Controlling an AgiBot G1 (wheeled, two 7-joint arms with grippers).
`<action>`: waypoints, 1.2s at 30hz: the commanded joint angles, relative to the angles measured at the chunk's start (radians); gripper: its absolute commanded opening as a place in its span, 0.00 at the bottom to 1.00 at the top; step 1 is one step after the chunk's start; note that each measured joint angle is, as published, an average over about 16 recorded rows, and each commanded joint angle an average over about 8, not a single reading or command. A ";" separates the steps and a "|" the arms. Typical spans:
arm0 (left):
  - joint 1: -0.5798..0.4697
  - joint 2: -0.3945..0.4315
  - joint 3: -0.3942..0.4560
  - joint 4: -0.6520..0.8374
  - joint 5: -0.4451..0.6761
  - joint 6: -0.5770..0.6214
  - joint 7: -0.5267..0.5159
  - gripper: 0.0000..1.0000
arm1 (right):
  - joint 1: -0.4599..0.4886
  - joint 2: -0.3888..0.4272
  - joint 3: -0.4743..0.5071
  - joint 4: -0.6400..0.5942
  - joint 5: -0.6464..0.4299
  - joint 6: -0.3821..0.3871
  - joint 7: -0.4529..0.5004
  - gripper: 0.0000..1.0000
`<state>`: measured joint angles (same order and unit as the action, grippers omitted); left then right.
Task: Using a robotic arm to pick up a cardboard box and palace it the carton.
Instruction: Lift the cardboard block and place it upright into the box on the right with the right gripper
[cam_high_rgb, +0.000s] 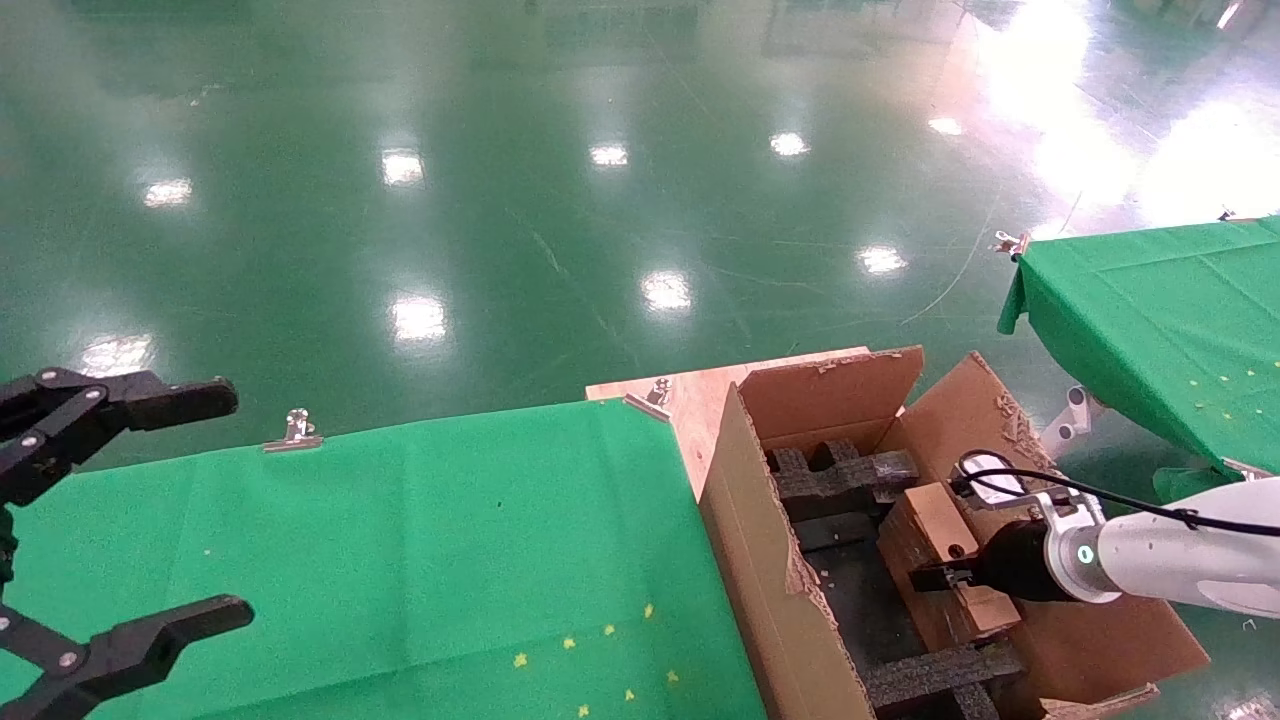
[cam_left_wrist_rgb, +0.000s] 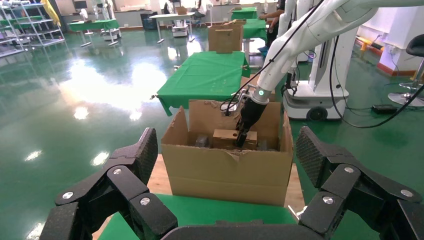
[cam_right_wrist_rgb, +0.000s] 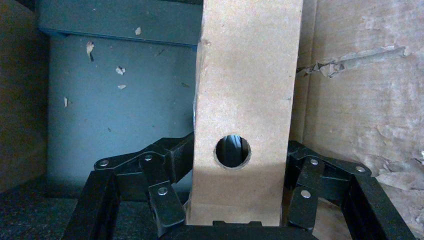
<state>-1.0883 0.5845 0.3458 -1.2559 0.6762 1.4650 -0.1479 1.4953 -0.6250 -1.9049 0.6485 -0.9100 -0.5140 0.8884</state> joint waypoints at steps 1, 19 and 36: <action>0.000 0.000 0.000 0.000 0.000 0.000 0.000 1.00 | -0.006 -0.005 0.009 -0.011 0.010 -0.006 -0.011 1.00; 0.000 0.000 0.000 0.000 0.000 0.000 0.000 1.00 | 0.012 0.010 0.002 0.012 0.000 -0.001 -0.002 1.00; 0.000 0.000 0.000 0.000 0.000 0.000 0.000 1.00 | 0.084 0.062 0.010 0.086 -0.024 0.015 -0.004 1.00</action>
<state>-1.0883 0.5845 0.3460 -1.2556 0.6759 1.4649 -0.1477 1.5846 -0.5611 -1.8957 0.7381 -0.9381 -0.4973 0.8860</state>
